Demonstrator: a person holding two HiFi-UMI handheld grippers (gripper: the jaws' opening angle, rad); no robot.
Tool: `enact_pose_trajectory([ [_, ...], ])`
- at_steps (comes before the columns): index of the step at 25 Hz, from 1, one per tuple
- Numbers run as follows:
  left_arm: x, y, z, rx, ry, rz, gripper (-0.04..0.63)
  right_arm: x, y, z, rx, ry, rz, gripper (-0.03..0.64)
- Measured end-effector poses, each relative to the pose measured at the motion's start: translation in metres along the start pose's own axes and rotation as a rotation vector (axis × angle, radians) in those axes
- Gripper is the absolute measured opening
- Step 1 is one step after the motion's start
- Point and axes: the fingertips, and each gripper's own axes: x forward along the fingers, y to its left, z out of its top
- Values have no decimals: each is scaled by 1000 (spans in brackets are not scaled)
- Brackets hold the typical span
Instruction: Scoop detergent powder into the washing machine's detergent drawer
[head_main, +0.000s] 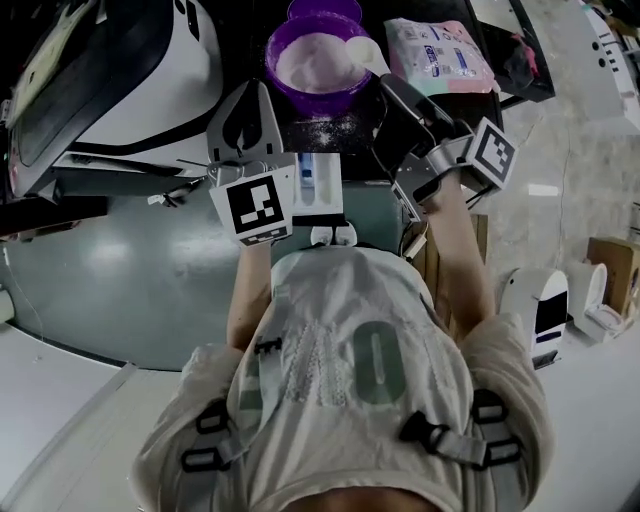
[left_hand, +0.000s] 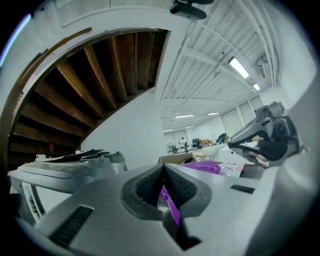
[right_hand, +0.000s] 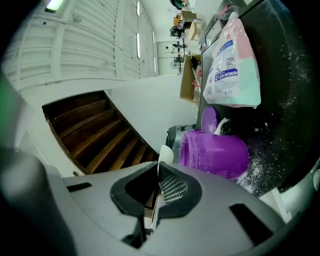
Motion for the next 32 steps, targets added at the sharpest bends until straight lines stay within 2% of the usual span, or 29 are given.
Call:
enact_pose_trajectory([
  [14,-56,-30,3,-7,-38,-82,21,-74,-1,-72,-4,-52,2,11],
  [25,-92,-27,-4,2,-27,-79,21,-106,-15,-112,34,-82,-5,11],
  [32,-98,-24,-7,10,-15,-52,21,-109,-26,-118,42,-51,-19,11],
])
